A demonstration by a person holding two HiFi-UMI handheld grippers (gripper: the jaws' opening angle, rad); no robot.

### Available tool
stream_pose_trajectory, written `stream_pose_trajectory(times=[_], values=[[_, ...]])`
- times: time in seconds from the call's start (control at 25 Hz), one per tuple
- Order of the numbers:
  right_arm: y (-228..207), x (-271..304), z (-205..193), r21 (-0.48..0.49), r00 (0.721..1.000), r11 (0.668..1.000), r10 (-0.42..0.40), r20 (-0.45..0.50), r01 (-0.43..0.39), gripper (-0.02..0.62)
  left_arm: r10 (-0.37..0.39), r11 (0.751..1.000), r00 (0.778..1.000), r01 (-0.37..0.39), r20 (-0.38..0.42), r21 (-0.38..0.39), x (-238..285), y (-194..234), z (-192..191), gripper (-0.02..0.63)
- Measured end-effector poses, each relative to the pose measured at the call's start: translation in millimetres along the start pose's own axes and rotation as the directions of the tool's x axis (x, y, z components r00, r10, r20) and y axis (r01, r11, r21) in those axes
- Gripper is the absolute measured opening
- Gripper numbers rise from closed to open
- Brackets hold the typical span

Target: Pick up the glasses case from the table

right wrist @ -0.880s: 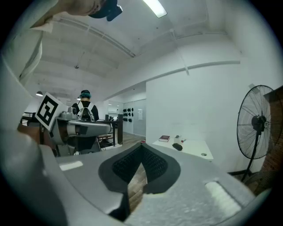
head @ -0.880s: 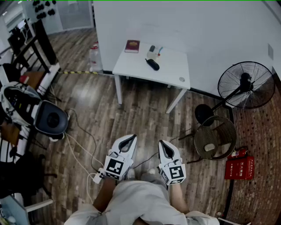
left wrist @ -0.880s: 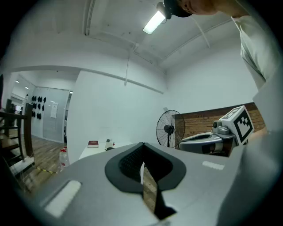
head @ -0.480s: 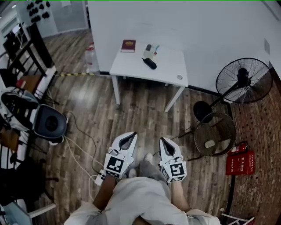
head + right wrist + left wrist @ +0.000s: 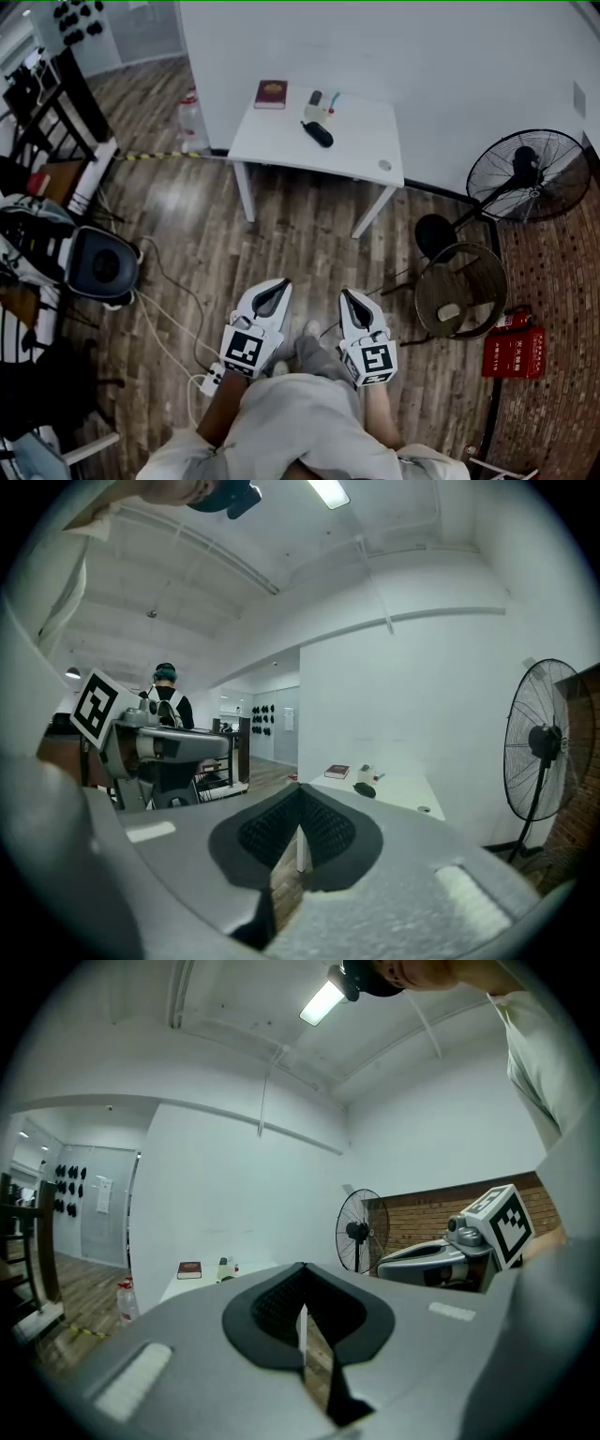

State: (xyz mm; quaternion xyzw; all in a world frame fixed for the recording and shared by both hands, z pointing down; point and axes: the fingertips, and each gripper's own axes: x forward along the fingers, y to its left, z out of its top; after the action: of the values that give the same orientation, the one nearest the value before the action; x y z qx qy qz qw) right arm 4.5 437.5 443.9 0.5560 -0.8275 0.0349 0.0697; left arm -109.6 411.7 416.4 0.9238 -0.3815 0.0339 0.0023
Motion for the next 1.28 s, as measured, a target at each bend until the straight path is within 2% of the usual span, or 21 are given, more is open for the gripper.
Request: stream_pose_trajectory(times=[0.72, 0.96, 1.28], values=[[-130.4, 80.9, 21.3, 0.013, 0.996, 0.996, 0.092, 0.020, -0.092, 0.003, 0.086, 0.996, 0.996, -0.086, -0.012, 0.037, 138.7, 20.7, 31.3, 0.018], [-149.3, 100.3, 24.7, 0.012, 0.991, 0.991, 0.132, 0.021, -0.133, 0.003, 0.114, 0.993, 0.993, -0.113, -0.041, 0.030, 167.5, 29.6, 26.4, 0.018], [-164.5, 134.7, 31.6, -0.001, 0.986, 0.986, 0.165, 0.029, -0.165, 0.003, 0.151, 0.988, 0.988, -0.150, -0.016, 0.037, 195.6, 56.5, 31.0, 0.018]])
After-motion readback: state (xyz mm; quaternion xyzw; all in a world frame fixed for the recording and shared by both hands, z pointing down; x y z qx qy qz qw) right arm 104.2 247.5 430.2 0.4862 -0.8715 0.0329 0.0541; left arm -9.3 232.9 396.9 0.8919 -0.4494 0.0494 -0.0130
